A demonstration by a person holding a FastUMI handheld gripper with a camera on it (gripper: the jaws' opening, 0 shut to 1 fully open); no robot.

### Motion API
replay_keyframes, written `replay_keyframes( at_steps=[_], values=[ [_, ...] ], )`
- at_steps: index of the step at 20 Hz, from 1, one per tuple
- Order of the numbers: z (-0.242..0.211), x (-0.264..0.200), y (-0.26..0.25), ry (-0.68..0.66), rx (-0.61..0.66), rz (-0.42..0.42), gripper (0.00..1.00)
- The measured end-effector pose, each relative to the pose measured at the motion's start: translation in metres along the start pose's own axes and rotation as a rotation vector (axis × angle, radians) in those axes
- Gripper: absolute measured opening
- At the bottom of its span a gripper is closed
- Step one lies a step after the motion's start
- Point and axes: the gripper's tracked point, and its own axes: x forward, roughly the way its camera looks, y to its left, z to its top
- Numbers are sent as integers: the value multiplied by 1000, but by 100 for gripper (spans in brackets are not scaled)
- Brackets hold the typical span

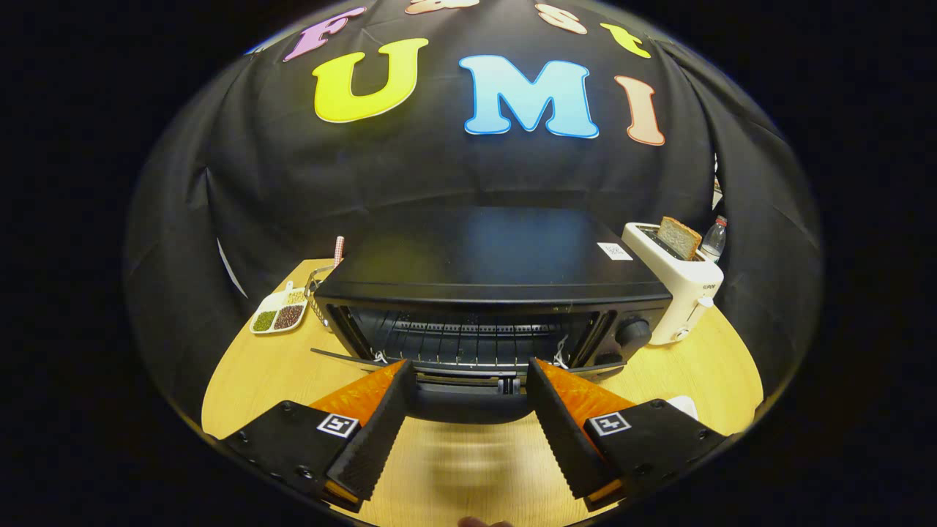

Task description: Open the toaster oven, put the food inside, and close the toaster oven door.

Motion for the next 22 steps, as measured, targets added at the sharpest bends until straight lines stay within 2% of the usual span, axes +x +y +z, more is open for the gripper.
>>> replay_keyframes(
  at_steps=[8,13,19,22],
  values=[
    [-37,-13,0,46,-25,13,96],
    [-80,-21,1,161,7,40,96],
    [-134,-18,-19,307,12,9,97],
    [-140,-27,-30,326,21,-1,97]
  ],
)
